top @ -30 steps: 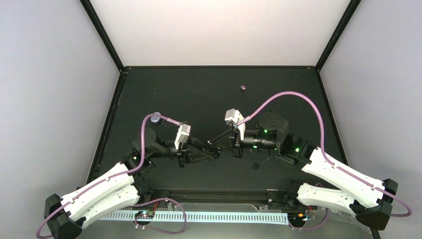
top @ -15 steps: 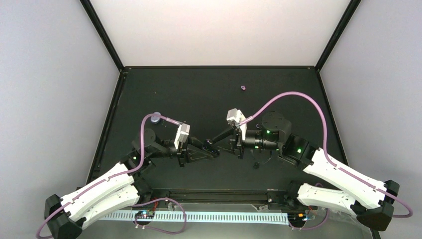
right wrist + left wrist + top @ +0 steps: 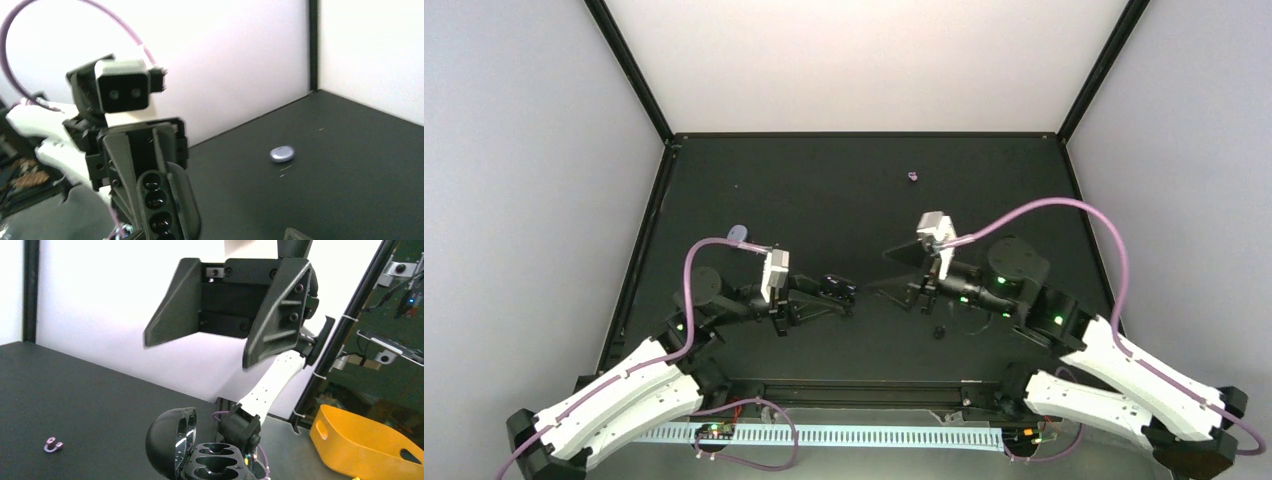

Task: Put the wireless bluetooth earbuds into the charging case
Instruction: Open the charging case, then pick up the earbud from the center of the board.

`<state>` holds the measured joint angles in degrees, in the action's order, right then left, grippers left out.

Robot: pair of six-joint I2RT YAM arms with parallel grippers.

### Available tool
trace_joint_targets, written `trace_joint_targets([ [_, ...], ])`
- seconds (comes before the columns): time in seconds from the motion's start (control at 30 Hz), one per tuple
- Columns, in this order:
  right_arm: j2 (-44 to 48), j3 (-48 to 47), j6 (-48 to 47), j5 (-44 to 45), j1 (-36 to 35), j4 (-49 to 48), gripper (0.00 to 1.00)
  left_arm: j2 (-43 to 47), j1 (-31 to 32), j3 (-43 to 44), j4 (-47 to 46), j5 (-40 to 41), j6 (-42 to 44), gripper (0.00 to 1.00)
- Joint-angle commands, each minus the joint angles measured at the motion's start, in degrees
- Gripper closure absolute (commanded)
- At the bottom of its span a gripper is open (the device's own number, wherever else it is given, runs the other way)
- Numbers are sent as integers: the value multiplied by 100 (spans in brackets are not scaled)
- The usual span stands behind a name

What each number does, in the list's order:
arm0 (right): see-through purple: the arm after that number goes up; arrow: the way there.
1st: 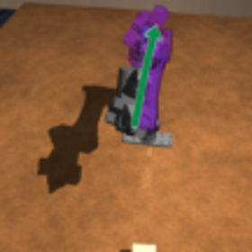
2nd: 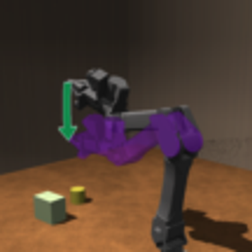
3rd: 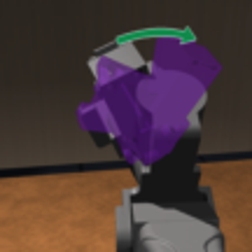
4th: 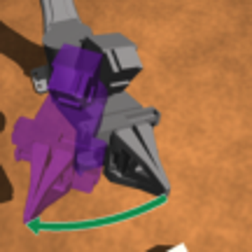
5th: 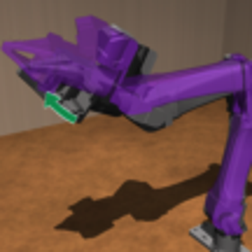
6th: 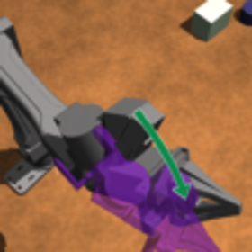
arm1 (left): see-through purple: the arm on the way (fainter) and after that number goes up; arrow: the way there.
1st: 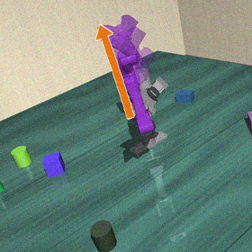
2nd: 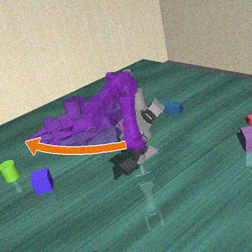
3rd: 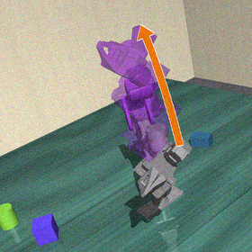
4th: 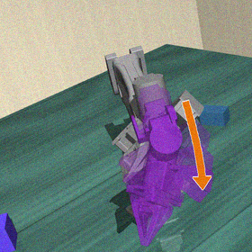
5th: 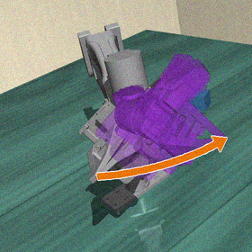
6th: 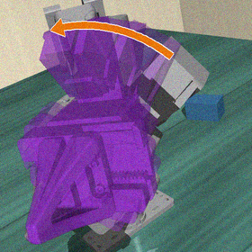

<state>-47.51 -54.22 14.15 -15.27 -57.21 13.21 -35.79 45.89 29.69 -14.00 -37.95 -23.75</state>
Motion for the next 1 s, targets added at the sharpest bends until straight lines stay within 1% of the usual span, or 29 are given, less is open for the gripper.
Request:
trace_joint_targets([
  [0.0, 595, 260, 177, 1299, 86, 233, 27, 403, 0, -102, 360, 551, 134, 99],
  [0.1, 510, 589, 485, 1614, 249, 666, 27, 612, 4, -156, 510, 638, 197, 98],
  [0.17, 339, 912, 709, 1625, 354, 799, 28, 686, 6, -157, 618, 674, 242, 99],
  [0.23, 138, 1283, 918, 1426, 412, 626, 30, 736, 2, -169, 645, 683, 263, 98],
  [0.37, -450, 1785, 1110, 1121, 430, -64, 36, 781, 3, -196, 585, 675, 266, 98],
  [0.5, -1424, 1702, 1084, 1043, 454, -660, 44, 803, 7, -195, 583, 623, 271, 98],
  [0.6, -2352, 1497, 1064, 958, 562, -960, 50, 851, 7, -222, 580, 620, 274, 98],
  [0.7, -3046, 1326, 1085, 743, 687, -1213, 54, 912, 5, -264, 551, 605, 266, 98],
  [0.83, -3817, 1058, 1132, 350, 749, -1394, 56, 962, -1, -288, 548, 560, 286, 98],
  [0.97, -4204, 944, 1264, 106, 747, -1516, 56, 998, 1, -305, 548, 560, 303, 98],
])
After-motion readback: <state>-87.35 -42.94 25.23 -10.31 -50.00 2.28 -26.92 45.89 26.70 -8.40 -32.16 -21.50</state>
